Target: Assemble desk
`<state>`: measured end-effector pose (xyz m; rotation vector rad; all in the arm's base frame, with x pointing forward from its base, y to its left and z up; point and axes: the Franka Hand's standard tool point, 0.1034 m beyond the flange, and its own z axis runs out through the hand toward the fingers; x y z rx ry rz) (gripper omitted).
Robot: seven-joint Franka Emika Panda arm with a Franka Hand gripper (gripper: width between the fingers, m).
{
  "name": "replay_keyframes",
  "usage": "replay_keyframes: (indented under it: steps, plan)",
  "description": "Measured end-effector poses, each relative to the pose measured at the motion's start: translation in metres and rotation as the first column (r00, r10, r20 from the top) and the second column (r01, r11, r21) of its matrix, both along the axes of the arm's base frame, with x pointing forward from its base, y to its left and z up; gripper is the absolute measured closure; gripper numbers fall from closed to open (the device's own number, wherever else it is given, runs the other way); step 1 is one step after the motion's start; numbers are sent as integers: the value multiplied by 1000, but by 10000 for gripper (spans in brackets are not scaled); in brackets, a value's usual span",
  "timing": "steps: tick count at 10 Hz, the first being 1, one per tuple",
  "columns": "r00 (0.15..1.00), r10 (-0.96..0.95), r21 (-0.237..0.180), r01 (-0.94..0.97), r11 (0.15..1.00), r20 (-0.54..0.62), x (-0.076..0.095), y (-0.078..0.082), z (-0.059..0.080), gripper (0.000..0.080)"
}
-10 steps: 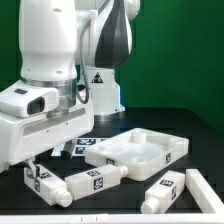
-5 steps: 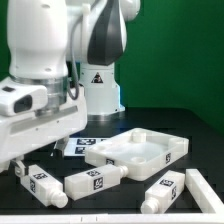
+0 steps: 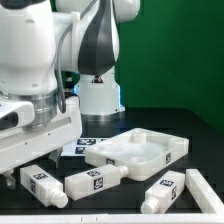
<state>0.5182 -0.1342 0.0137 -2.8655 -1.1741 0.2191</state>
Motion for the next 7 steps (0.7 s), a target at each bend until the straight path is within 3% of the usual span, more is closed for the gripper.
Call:
replay_keyframes:
  steps: [3,5,6,7]
  plan:
    - [1000,-21,0,21,1000,12,-2,4,-7,150]
    - [1000,-20,0,20,1000,12,-3,4,-7,408]
    - [1000,-20,0,20,1000,11,-3,4,-7,408]
    - [999,-26,-3,26,1000,26,-2,2,-6,514]
